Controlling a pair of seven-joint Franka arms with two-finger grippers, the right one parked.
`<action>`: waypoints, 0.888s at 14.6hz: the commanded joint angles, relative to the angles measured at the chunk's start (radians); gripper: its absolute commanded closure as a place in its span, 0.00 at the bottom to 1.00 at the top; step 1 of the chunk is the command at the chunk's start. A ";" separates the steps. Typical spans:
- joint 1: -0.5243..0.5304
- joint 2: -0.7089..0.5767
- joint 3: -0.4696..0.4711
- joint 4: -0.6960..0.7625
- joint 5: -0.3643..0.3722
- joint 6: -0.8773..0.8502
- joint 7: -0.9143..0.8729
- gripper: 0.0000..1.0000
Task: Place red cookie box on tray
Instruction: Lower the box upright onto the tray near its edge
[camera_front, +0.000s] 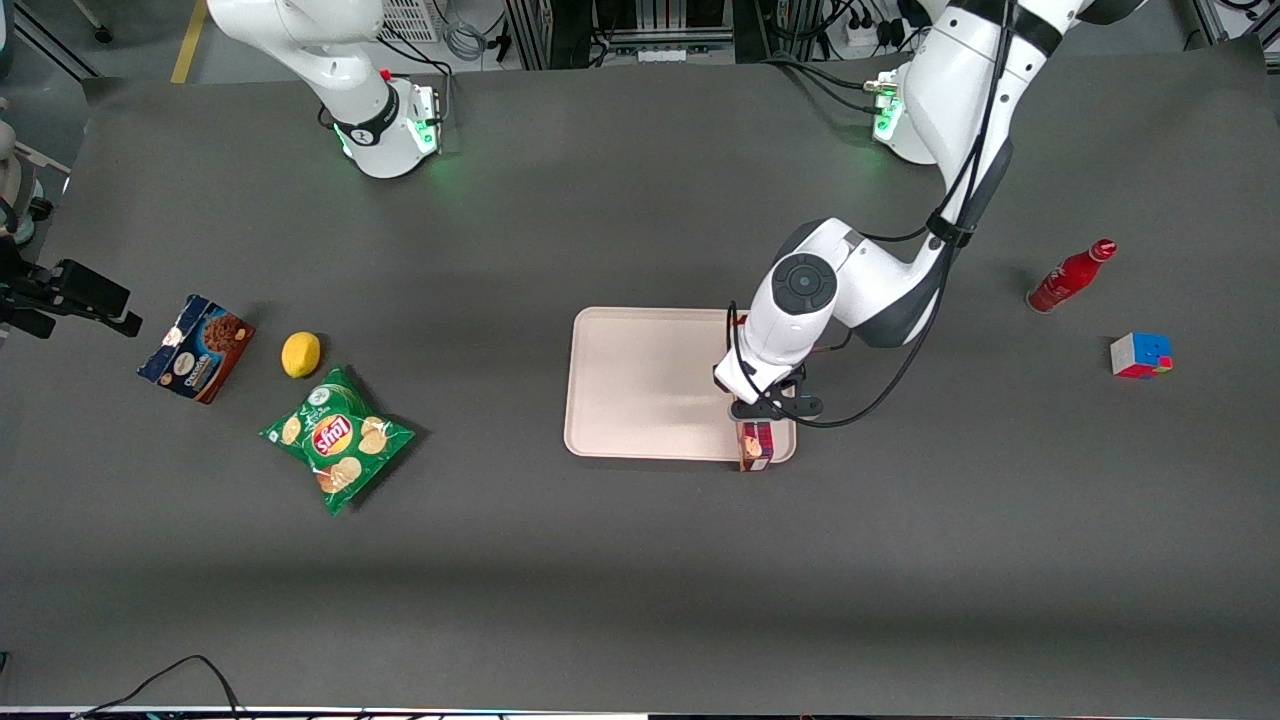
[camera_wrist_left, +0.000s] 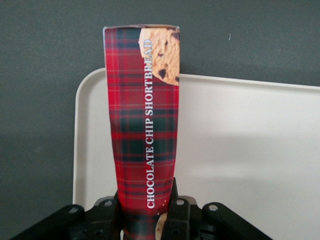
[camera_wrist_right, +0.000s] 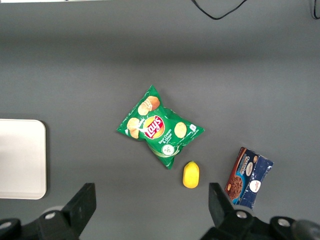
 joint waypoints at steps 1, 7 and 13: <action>0.000 0.013 -0.002 0.020 0.021 -0.021 -0.005 1.00; 0.000 0.026 -0.002 0.020 0.021 -0.021 0.002 0.72; 0.002 0.026 -0.002 0.024 0.019 -0.021 0.002 0.00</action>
